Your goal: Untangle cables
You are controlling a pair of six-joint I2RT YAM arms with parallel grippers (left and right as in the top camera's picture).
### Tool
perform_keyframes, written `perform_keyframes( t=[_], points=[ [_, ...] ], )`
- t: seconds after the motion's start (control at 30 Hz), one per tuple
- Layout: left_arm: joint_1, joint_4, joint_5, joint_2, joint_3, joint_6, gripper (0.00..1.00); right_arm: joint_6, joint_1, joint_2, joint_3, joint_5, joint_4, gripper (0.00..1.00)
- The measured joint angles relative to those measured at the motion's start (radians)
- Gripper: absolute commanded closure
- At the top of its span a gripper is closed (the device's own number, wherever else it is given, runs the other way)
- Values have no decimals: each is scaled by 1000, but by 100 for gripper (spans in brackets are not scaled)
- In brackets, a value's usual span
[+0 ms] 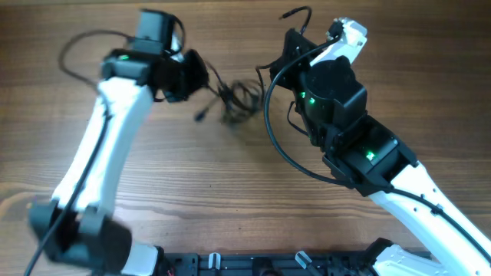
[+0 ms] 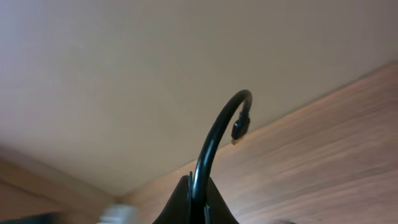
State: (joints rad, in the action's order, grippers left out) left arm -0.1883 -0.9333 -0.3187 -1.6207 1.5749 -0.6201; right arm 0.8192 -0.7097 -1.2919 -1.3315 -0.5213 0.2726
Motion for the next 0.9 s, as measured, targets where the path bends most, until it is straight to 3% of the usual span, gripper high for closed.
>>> perform_keyframes(
  t=[0.17, 0.47, 0.5, 0.53, 0.6, 0.7, 0.9],
  points=[
    [21, 23, 34, 231, 40, 59, 96, -14, 0, -3, -2, -201, 125, 96],
    [21, -116, 219, 200, 40, 61, 96, -18, 0, -26, -3, -495, 274, 96],
    [21, -130, 245, 196, 40, 50, 85, -18, 0, -26, -3, -489, 274, 96],
    [21, -137, 262, 190, 40, 35, 67, -18, 0, -27, -3, -465, 273, 96],
    [21, -141, 267, 179, 40, 29, 18, -18, 0, -27, -3, -399, 270, 96],
    [21, -186, 269, 153, 40, 18, 0, -18, 0, -31, -3, -306, 263, 96],
    [21, -259, 216, 58, 40, 9, 1, -18, 0, -34, -3, -227, 246, 96]
  ],
)
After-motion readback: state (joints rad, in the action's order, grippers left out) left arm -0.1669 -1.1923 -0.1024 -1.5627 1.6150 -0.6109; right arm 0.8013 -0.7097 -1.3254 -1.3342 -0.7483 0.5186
